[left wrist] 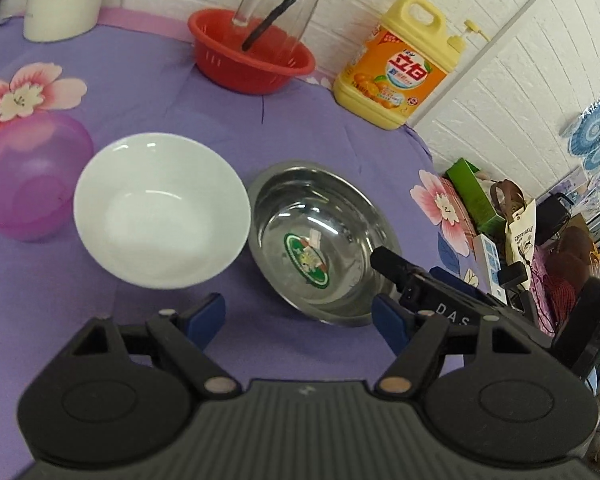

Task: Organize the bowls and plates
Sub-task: 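Reach the left gripper to the steel bowl and close on its rim, then lift the steel bowl with the left gripper and carry it toward the plate stack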

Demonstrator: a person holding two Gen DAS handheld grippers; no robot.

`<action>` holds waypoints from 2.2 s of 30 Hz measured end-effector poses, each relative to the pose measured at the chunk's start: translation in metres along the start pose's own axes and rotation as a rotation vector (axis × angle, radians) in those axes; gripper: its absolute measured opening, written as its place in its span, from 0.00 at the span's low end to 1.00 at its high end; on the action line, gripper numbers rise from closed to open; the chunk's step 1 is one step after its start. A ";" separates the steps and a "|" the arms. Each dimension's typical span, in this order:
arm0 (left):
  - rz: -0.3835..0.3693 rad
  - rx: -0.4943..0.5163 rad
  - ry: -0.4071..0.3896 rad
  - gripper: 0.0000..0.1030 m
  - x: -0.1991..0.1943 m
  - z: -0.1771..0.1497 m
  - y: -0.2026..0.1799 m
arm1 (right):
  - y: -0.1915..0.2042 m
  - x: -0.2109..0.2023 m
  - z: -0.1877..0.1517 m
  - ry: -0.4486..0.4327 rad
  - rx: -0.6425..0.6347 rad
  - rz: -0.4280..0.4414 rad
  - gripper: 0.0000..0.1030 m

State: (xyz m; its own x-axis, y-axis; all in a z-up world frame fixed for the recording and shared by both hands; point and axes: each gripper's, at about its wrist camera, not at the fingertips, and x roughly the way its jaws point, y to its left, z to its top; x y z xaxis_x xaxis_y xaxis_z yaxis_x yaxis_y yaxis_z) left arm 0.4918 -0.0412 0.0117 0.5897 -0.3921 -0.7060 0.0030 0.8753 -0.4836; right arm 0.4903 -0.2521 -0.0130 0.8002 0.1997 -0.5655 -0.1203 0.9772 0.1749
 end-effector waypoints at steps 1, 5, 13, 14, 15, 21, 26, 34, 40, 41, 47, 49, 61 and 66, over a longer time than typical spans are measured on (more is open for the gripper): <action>0.002 -0.013 0.003 0.73 0.006 0.001 0.001 | 0.000 0.002 0.000 0.007 0.000 -0.006 1.00; 0.011 -0.051 0.005 0.72 0.025 0.012 0.003 | 0.008 0.013 -0.001 0.031 -0.036 -0.016 1.00; 0.019 -0.081 0.003 0.72 0.027 0.014 0.012 | 0.013 0.049 -0.004 0.064 -0.142 -0.135 1.00; 0.022 -0.079 0.003 0.72 0.026 0.014 0.013 | 0.014 0.048 -0.004 0.060 -0.156 -0.139 1.00; 0.023 -0.077 0.002 0.72 0.024 0.013 0.013 | 0.015 0.047 -0.003 0.065 -0.164 -0.141 1.00; 0.011 -0.071 -0.008 0.73 0.009 0.008 0.012 | 0.026 0.038 0.003 0.180 -0.295 -0.159 1.00; -0.012 -0.088 -0.016 0.73 -0.009 0.000 0.015 | 0.024 0.021 -0.005 0.280 -0.289 -0.098 1.00; -0.021 -0.073 -0.003 0.73 -0.018 -0.020 0.014 | 0.022 -0.018 -0.036 0.279 -0.221 -0.034 1.00; 0.030 -0.026 0.029 0.73 0.007 -0.026 0.004 | 0.029 -0.013 -0.042 0.145 -0.147 -0.087 1.00; 0.041 -0.019 0.032 0.73 0.012 -0.026 0.004 | 0.030 -0.009 -0.044 0.140 -0.144 -0.086 1.00; 0.087 0.063 0.022 0.66 0.027 -0.026 0.001 | 0.031 -0.008 -0.053 0.045 -0.148 -0.084 1.00; 0.098 0.100 0.013 0.57 0.029 -0.027 -0.002 | 0.033 -0.009 -0.053 0.026 -0.164 -0.074 1.00; 0.092 0.185 -0.009 0.25 -0.011 -0.053 -0.012 | 0.055 -0.044 -0.066 0.057 -0.158 0.016 0.64; 0.057 0.233 -0.014 0.25 -0.055 -0.085 -0.010 | 0.075 -0.090 -0.087 0.020 -0.194 0.019 0.69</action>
State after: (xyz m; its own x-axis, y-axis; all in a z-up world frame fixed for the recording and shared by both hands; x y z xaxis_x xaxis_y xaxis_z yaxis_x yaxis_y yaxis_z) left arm 0.3908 -0.0527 0.0118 0.6054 -0.3380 -0.7206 0.1547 0.9381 -0.3100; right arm 0.3584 -0.1903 -0.0187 0.7850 0.2180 -0.5799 -0.2481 0.9683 0.0282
